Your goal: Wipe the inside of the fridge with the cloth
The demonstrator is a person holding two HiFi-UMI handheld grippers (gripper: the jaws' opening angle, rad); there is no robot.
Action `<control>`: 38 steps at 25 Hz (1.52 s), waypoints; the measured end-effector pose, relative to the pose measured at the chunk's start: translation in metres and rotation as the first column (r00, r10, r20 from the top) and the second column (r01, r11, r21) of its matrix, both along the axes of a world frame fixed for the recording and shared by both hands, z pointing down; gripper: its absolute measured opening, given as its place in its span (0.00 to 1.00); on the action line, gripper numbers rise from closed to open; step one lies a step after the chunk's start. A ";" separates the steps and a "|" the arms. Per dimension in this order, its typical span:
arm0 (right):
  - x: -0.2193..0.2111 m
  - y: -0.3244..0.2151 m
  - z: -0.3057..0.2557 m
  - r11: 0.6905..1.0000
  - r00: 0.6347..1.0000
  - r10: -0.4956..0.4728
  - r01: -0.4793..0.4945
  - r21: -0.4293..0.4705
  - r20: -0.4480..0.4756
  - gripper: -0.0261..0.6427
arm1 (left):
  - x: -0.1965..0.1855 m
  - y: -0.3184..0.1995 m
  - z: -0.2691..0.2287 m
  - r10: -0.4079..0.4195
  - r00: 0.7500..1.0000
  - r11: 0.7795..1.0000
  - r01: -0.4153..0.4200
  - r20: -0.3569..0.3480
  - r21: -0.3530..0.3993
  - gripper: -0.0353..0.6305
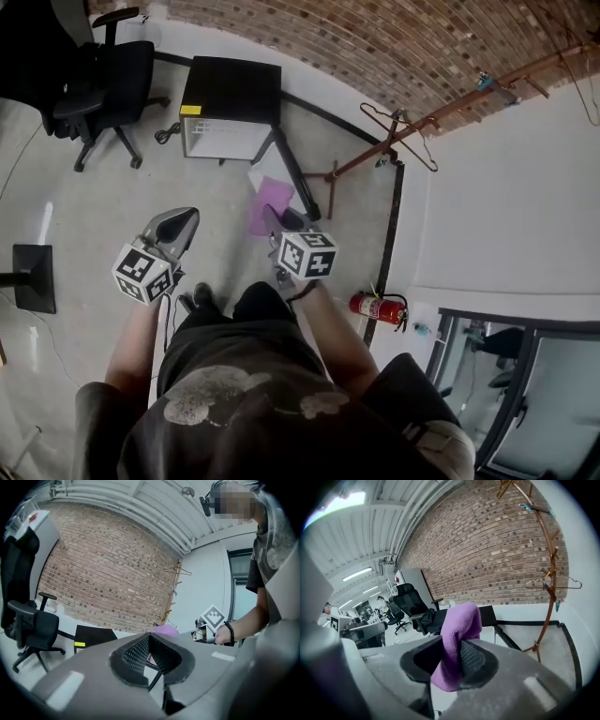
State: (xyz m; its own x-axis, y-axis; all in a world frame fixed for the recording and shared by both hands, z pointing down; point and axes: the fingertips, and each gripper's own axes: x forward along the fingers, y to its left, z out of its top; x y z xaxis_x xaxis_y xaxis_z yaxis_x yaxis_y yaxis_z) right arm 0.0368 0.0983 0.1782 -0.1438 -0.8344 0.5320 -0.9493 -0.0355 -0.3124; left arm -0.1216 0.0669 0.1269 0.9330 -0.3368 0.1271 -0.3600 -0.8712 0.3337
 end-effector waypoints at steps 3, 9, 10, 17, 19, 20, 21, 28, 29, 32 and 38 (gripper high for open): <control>0.014 0.025 0.000 1.000 1.000 0.002 -0.002 0.007 0.016 0.16 | 0.013 0.025 -0.004 0.008 1.000 1.000 -0.008 0.019 0.013 0.08; 0.032 0.069 -0.007 0.997 0.998 -0.058 0.057 0.050 0.026 0.16 | 0.037 0.077 -0.020 -0.057 0.998 0.997 0.056 0.018 0.043 0.08; 0.035 0.080 -0.011 0.995 0.997 -0.079 0.077 0.061 0.019 0.16 | 0.042 0.089 -0.023 -0.076 0.997 0.996 0.075 0.012 0.045 0.08; 0.057 0.178 -0.012 0.971 0.976 -0.218 0.215 0.103 0.021 0.16 | 0.070 0.188 -0.034 -0.198 0.980 0.978 0.198 -0.016 0.065 0.08; 0.065 0.207 -0.012 0.966 0.971 -0.239 0.235 0.111 0.026 0.16 | 0.078 0.221 -0.035 -0.216 0.976 0.974 0.217 -0.017 0.069 0.08; 0.068 0.219 -0.012 0.963 0.968 -0.247 0.243 0.115 0.030 0.16 | 0.082 0.237 -0.035 -0.224 0.975 0.972 0.224 -0.015 0.071 0.08; 0.070 0.230 -0.012 0.961 0.966 -0.256 0.251 0.118 0.035 0.16 | 0.086 0.252 -0.035 -0.230 0.973 0.970 0.231 -0.015 0.074 0.08; 0.064 0.294 -0.015 0.938 0.943 -0.329 0.321 0.132 0.049 0.16 | 0.098 0.341 -0.036 -0.263 0.964 0.963 0.265 -0.032 0.055 0.08; 0.063 0.301 -0.014 0.937 0.941 -0.333 0.324 0.131 0.054 0.16 | 0.098 0.350 -0.036 -0.264 0.964 0.963 0.265 -0.028 0.053 0.08; 0.058 0.319 -0.012 0.932 0.935 -0.351 0.343 0.116 0.056 0.16 | 0.097 0.372 -0.034 -0.271 0.962 0.961 0.272 -0.022 0.048 0.08; 0.055 0.340 -0.009 0.930 0.931 -0.362 0.357 0.088 0.042 0.15 | 0.089 0.388 -0.036 -0.295 0.954 0.954 0.297 -0.045 0.034 0.08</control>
State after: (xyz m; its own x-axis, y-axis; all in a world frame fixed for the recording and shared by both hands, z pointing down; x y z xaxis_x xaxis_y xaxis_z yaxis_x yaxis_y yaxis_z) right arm 0.0921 0.4381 0.1695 -0.4702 -0.7593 0.4498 -0.8744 0.3315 -0.3543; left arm -0.0326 0.4549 0.0904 0.7948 -0.6024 0.0740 -0.5910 -0.7405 0.3198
